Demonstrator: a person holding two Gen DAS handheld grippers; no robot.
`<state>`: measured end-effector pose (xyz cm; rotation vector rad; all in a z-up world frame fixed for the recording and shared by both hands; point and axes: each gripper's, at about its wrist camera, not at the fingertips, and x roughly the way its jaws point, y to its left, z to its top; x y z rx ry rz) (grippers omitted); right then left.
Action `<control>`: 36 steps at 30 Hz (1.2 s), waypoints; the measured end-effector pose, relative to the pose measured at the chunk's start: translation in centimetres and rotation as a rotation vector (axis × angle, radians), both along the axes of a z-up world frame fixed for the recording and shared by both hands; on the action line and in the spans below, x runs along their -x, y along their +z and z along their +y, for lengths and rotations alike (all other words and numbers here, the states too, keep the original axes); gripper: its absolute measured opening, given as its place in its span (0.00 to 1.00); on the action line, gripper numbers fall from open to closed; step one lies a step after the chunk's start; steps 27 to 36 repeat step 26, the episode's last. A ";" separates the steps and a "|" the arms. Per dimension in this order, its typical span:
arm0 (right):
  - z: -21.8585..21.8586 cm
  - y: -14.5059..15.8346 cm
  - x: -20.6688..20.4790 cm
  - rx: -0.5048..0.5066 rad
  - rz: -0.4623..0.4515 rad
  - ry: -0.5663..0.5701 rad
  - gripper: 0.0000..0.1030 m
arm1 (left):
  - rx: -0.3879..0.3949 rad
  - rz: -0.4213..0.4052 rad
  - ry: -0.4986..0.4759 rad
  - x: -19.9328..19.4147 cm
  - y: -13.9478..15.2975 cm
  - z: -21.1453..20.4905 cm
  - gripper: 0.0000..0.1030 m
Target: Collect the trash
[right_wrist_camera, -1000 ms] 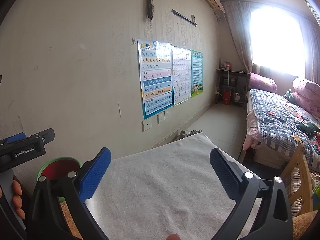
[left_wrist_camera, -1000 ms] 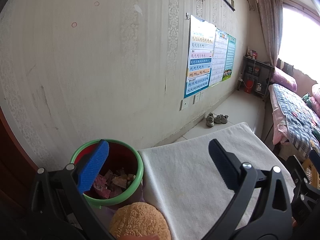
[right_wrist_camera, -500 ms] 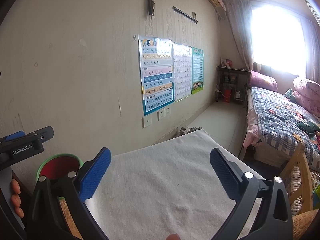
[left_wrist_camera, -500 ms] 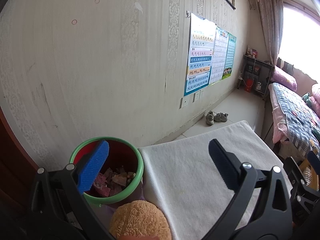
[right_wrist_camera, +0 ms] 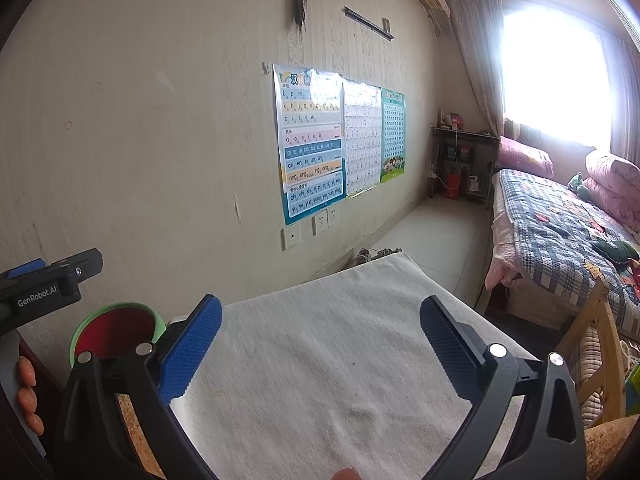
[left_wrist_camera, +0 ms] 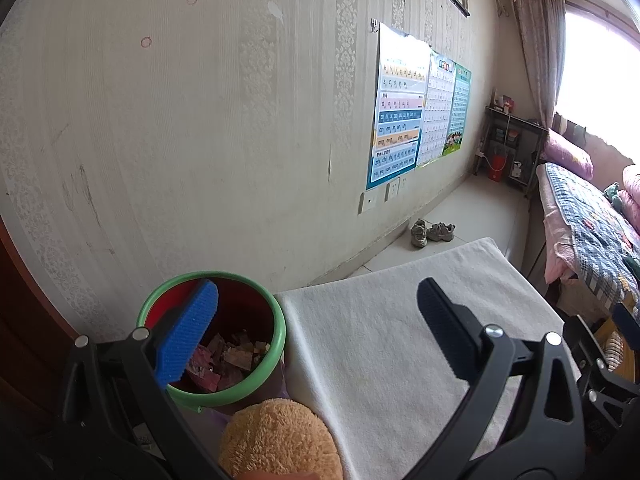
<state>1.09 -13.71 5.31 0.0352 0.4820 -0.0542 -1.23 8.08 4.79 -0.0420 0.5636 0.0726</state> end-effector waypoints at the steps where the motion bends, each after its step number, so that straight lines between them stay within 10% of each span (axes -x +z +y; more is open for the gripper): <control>1: 0.0 0.0 -0.1 0.000 0.001 0.002 0.93 | -0.001 0.001 -0.001 0.0 0.0 0.0 0.95; 36: -4.4 -3.8 -2.7 -0.043 0.127 -0.084 0.93 | 0.002 0.054 0.003 -1.0 -1.9 0.6 0.95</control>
